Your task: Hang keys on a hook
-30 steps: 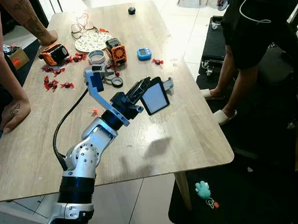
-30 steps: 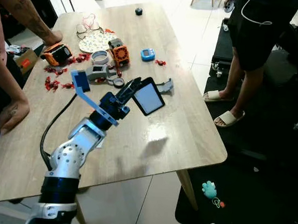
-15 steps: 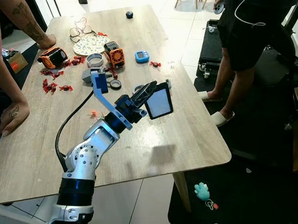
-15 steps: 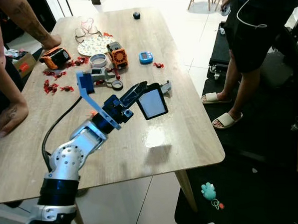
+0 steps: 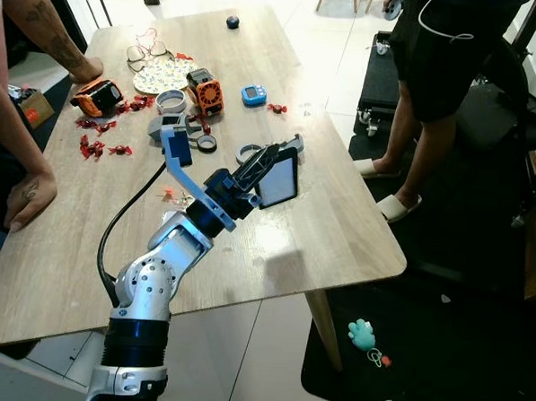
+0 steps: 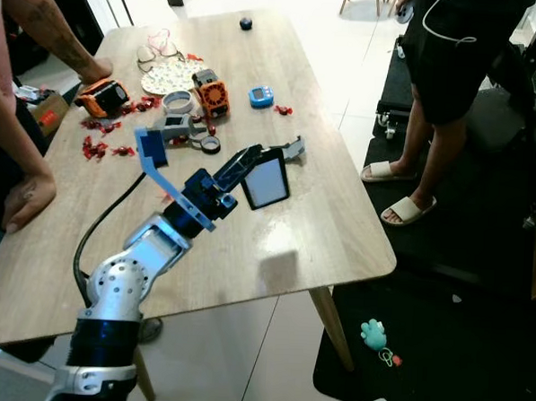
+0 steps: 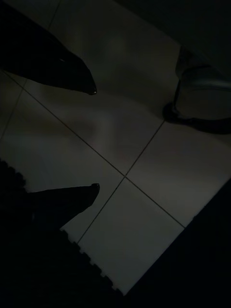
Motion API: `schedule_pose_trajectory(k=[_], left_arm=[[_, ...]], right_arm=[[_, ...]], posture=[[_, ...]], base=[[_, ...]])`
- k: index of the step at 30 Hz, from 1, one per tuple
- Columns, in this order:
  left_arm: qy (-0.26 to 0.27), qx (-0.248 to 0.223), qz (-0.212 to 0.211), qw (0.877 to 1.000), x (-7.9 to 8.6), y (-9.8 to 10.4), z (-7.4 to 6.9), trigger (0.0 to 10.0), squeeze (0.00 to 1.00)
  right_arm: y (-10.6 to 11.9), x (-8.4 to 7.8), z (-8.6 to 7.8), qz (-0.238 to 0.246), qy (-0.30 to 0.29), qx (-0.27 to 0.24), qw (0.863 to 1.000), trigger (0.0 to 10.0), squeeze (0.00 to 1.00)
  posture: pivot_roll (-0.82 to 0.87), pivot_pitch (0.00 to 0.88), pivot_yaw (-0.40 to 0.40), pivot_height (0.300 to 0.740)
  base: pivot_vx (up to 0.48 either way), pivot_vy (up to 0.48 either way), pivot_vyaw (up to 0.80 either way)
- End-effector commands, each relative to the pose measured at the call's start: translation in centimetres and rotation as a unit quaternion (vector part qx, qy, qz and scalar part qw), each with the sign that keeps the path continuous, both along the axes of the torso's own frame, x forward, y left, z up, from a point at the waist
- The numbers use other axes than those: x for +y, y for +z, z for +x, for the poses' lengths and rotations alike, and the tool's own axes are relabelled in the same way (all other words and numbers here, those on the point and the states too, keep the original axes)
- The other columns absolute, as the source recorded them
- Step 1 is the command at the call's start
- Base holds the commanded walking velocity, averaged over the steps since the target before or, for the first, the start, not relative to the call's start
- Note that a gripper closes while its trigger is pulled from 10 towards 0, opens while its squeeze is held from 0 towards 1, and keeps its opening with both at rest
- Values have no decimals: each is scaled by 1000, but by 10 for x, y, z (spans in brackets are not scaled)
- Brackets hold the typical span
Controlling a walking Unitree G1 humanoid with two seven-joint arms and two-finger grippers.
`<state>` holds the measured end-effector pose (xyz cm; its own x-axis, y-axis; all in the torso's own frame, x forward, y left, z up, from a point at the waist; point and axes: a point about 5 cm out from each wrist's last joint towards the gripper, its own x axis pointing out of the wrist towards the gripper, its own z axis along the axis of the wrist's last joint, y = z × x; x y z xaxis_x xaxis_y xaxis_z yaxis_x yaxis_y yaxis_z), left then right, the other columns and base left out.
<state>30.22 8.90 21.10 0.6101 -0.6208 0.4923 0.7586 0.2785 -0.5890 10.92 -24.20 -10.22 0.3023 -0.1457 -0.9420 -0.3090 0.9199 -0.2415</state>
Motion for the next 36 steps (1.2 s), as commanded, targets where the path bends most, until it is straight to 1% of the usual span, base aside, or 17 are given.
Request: schedule_pose_trajectory(k=[1, 11, 19, 24, 36], left_arm=[[2, -6, 4, 1000, 4, 3, 0, 10000, 0], [1, -8, 3, 1000, 4, 3, -1, 10000, 0], [-1, -10, 4, 1000, 3, 4, -1, 10000, 0], [-1, -10, 4, 1000, 4, 4, -1, 10000, 0], [-3, -13, 5, 1000, 3, 4, -1, 10000, 0]], right_arm=[[-3, 2, -8, 5, -2, 13, 1000, 10000, 0], [-2, 2, -6, 6, 2, 10, 1000, 10000, 0], [-2, 4, -5, 18, 3, 6, 1000, 10000, 0], [-2, 5, -5, 18, 15, 8, 1000, 10000, 0], [-2, 6, -5, 30, 13, 5, 999, 10000, 0]], posture=[[-180, 101, 111, 740], [-181, 101, 110, 740], [-181, 101, 110, 740], [-181, 101, 110, 740], [-180, 98, 108, 740]], base=[[-356, 0, 0], [-359, 0, 0], [-365, 0, 0], [-364, 0, 0], [-363, 0, 0]])
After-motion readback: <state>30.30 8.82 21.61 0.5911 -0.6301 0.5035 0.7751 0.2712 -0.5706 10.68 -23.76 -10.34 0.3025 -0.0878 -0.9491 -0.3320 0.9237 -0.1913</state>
